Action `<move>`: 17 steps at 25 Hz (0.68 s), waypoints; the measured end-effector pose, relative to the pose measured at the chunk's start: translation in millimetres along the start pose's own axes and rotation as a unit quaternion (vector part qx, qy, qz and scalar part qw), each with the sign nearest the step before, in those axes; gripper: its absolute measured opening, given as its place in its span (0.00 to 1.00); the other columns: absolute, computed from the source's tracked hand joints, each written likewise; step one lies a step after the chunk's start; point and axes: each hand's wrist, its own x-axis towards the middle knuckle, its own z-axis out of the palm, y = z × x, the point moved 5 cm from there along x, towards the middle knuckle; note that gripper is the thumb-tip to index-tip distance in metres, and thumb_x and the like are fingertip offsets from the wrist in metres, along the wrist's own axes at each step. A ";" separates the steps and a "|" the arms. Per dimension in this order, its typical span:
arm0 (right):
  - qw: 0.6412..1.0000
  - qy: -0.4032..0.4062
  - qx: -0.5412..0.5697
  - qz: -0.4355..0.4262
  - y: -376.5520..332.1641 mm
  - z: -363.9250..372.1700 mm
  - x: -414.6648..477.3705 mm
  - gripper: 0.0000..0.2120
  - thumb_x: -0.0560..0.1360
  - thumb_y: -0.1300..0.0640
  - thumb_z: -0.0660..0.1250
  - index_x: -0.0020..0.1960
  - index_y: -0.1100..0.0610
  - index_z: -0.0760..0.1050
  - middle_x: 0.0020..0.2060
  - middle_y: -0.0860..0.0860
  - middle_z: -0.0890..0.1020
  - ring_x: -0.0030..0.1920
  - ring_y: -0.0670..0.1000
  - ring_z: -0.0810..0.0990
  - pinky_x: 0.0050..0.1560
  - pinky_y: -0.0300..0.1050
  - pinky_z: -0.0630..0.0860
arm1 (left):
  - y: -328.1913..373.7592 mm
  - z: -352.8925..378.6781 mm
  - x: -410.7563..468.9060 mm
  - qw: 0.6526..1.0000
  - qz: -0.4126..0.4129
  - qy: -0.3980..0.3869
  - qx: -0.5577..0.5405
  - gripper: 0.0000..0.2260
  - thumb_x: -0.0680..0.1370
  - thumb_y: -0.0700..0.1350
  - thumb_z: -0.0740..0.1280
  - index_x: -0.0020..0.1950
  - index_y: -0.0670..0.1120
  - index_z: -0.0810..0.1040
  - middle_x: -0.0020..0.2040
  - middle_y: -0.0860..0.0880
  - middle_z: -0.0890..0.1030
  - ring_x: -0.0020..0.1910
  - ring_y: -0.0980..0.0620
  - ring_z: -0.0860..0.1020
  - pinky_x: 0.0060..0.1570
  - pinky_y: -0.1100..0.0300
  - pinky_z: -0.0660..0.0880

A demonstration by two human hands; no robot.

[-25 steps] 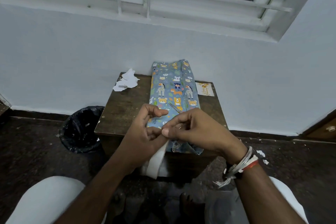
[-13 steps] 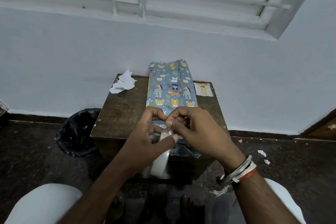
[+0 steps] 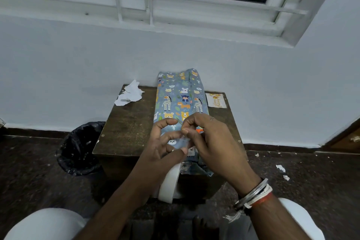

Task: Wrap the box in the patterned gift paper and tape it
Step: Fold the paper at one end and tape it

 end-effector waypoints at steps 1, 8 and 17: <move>1.000 0.002 0.002 0.002 1.3 1.1 0.3 0.04 0.82 0.57 0.66 0.50 0.51 0.76 0.44 0.44 0.80 0.39 0.43 0.82 0.42 0.53 0.79 | -0.1 0.1 -0.7 1.000 -0.004 0.006 -0.016 0.28 0.73 0.38 0.71 0.69 0.56 0.69 0.60 0.45 0.83 0.49 0.41 0.79 0.52 0.48 0.77; 0.998 0.028 -0.051 -0.026 -2.9 6.5 0.2 0.05 0.83 0.57 0.65 0.49 0.50 0.75 0.43 0.43 0.78 0.42 0.40 0.78 0.41 0.42 0.74 | -0.1 -1.4 -3.6 0.997 -0.051 0.030 -0.039 0.25 0.78 0.30 0.66 0.69 0.53 0.71 0.53 0.46 0.86 0.41 0.53 0.84 0.39 0.63 0.78; 0.998 0.017 -0.067 -0.004 6.9 11.0 2.7 0.04 0.82 0.55 0.65 0.50 0.48 0.76 0.43 0.44 0.79 0.44 0.46 0.77 0.43 0.52 0.77 | -0.6 -2.0 -3.5 0.995 -0.060 0.030 -0.073 0.29 0.74 0.32 0.70 0.71 0.55 0.72 0.61 0.45 0.84 0.44 0.51 0.84 0.42 0.60 0.80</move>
